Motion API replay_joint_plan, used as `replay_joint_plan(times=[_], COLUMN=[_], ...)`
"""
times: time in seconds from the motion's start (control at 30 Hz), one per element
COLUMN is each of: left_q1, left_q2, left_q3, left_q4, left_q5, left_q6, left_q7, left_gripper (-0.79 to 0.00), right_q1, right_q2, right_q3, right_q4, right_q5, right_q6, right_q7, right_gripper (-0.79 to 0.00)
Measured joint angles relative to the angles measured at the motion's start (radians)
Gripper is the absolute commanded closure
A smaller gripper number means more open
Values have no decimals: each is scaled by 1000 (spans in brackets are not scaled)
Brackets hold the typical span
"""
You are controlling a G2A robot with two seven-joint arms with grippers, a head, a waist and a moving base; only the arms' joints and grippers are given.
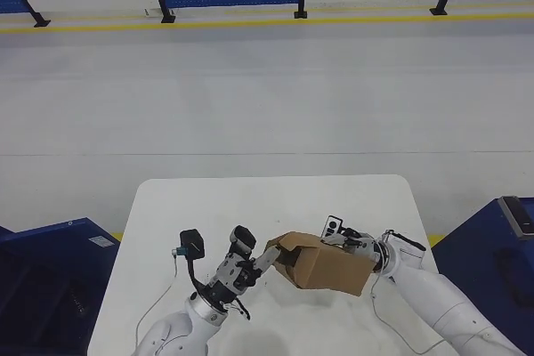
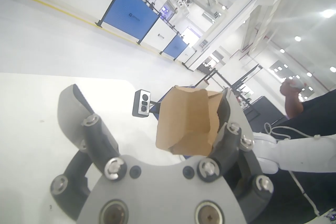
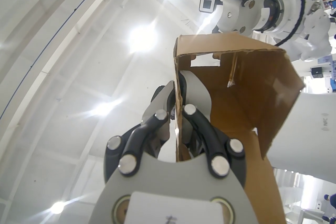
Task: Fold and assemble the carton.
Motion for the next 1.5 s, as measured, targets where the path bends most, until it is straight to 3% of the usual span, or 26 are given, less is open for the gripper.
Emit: replay_joint_plan(times=[0.13,0.27,0.5,0.9,1.33,1.5], left_q1=[7,-13,-35,5,11,13], left_q2=[4,4,0,1,-2,-1], left_q3=[-54,-82,-37,1,32,6], left_q4=[-23,18,73,39,47,41], left_q5=[-62,-53,27,51,90,75], left_q6=[25,68,96,62,55,58], left_q7=[-17,-19,-49,-72,-36,-1], left_gripper=[-785,-785,-785,-785,-785,-785], right_q1=[1,3,7,9,10,13], right_q2=[4,8,13,18,20,19], right_q3=[-3,-8,-17,-26,-28,-8], right_q4=[1,-1,-6,1,15,35], right_q5=[5,5,5,-2,-3,-17], right_q6=[-3,-7,-9,-15,-27,-34], right_q7=[3,7,9,15,27,34], right_gripper=[0,0,0,0,0,0])
